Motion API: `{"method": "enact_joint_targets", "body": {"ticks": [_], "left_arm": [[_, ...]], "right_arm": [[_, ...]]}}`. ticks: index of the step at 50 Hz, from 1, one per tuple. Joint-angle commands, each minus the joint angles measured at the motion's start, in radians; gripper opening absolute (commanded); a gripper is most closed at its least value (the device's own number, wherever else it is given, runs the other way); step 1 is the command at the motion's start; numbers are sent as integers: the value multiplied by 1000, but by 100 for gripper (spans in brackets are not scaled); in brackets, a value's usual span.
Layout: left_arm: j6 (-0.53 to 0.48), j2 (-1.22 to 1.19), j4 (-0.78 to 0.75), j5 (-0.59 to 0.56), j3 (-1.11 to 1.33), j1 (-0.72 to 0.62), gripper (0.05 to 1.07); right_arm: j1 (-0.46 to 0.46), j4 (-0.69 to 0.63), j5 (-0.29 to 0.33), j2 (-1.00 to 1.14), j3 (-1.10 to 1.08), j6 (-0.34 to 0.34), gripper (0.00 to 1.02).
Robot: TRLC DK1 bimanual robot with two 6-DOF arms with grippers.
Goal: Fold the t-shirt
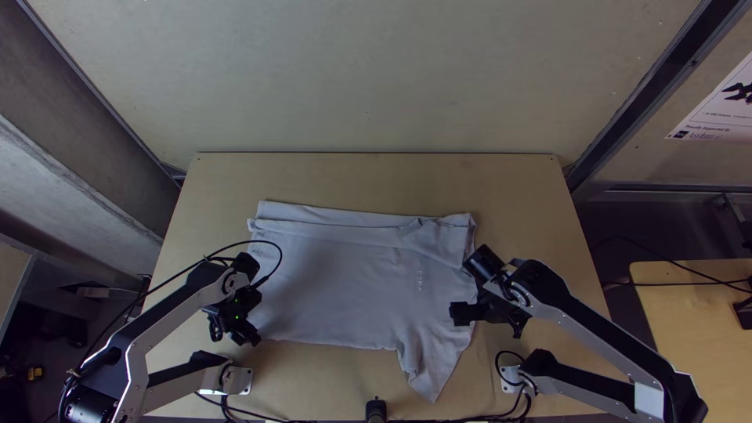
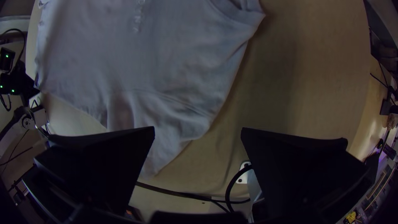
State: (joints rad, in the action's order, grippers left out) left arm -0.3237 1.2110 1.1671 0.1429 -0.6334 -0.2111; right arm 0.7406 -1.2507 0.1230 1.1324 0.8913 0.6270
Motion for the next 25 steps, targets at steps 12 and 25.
{"method": "enact_joint_targets", "body": {"ticks": [12, 25], "left_arm": [[-8, 13, -35, -29, -17, 12, 8], [-14, 7, 11, -29, -88, 45, 8]], "right_arm": [[49, -16, 40, -10, -104, 4, 92], [94, -18, 115, 38, -121, 53, 92]]}}
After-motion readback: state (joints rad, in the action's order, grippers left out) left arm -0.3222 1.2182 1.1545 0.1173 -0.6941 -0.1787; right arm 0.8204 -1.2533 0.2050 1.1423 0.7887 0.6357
